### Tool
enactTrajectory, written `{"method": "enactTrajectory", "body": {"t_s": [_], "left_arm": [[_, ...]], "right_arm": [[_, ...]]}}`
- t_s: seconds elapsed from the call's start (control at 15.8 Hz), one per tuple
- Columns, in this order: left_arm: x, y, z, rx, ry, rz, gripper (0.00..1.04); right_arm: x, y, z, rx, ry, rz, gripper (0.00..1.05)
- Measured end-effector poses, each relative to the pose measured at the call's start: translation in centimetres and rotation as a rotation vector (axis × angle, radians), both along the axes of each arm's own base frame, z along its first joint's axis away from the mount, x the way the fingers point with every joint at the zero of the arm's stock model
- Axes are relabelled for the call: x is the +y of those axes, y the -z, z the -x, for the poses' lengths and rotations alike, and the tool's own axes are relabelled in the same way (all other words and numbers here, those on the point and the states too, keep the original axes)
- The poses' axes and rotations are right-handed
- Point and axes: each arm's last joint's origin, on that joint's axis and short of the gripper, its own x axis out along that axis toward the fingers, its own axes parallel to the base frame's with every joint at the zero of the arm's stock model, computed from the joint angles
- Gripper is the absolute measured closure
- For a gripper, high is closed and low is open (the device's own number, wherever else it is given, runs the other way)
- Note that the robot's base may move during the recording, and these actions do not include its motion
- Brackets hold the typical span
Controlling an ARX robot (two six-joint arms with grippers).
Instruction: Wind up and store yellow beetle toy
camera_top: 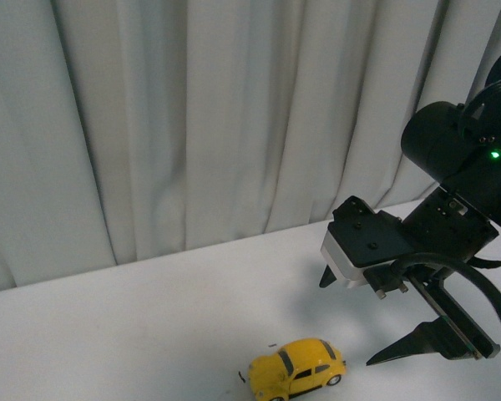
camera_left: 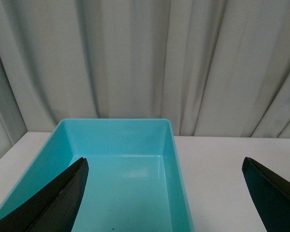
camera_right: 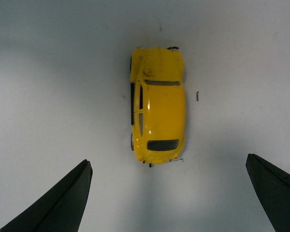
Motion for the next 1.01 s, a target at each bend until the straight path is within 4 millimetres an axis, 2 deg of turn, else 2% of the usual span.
{"method": "enactTrajectory", "body": {"t_s": [0.19,0.51,0.82,1.01], "left_arm": [[0.0,0.0,0.0,0.0,0.0,0.0,0.07],[0.0,0.0,0.0,0.0,0.0,0.0,0.07],[0.0,0.0,0.0,0.0,0.0,0.0,0.07],[0.0,0.0,0.0,0.0,0.0,0.0,0.07]], "right_arm": [[0.4,1.4,-0.6,0.025,-0.022,0.026,0.07],[2.5,3.4,-2.9,0.032,-0.098,0.052,0.07],[4.9,4.9,-3.2,0.063,-0.168,0.086,0.07],[5.5,5.6,-3.3,0.067,-0.187,0.111,0.07]]}}
